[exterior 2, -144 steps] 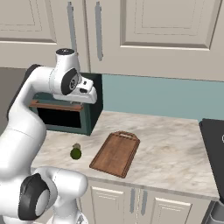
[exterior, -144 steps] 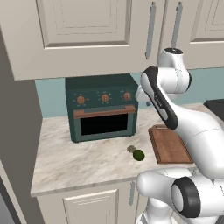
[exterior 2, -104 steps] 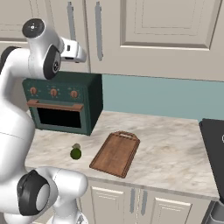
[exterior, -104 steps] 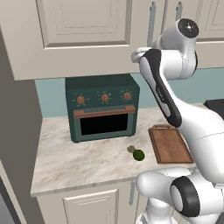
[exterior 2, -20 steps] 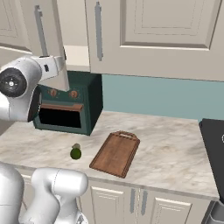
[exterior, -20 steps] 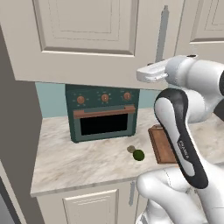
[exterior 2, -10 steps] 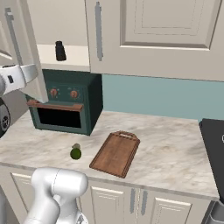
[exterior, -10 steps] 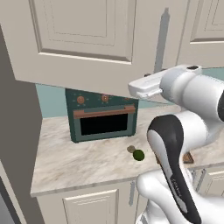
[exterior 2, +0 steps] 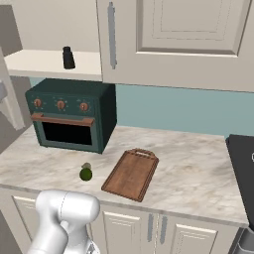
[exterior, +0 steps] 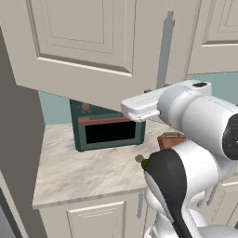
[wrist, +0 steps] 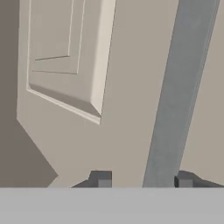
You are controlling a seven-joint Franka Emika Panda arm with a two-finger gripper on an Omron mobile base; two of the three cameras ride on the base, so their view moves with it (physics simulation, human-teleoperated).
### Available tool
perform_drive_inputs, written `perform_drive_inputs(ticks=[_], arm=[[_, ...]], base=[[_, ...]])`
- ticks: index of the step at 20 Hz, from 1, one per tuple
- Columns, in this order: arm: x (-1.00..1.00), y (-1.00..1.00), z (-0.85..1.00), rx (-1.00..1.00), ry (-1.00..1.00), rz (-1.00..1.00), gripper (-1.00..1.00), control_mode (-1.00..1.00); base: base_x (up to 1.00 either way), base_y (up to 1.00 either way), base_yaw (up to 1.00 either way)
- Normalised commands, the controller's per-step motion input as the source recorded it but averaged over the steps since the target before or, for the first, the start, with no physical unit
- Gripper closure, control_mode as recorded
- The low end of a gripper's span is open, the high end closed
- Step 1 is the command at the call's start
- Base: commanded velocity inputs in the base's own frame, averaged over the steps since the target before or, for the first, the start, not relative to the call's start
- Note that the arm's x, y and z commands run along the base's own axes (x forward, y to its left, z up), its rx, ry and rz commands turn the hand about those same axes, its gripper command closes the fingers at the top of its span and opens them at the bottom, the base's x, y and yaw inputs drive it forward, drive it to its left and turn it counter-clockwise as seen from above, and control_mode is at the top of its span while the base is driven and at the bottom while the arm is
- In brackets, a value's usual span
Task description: Open the cabinet. Place the bowl and condiment on the counter. Then place the lime and garlic on the cutting board.
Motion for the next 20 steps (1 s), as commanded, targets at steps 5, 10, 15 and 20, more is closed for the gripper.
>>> perform_drive_inputs(ticks=[5,10,15,20], arm=[[-0.05,0.88,0.11,0.00,0.14,0.00,1.00,-1.00],[0.00,0.66,0.01,0.00,0.21,0.00,-1.00,-1.00],[-0.68,0.18,0.02,0.00,0.15,-0.04,-1.00,-1.00],[-1.00,-0.57,-0.03,0.05,-0.01,0.00,-1.00,-1.00]], base=[[0.00,0.00,0.00],[0.00,0.00,0.00],[0.00,0.00,0.00],[0.00,0.00,0.00]])
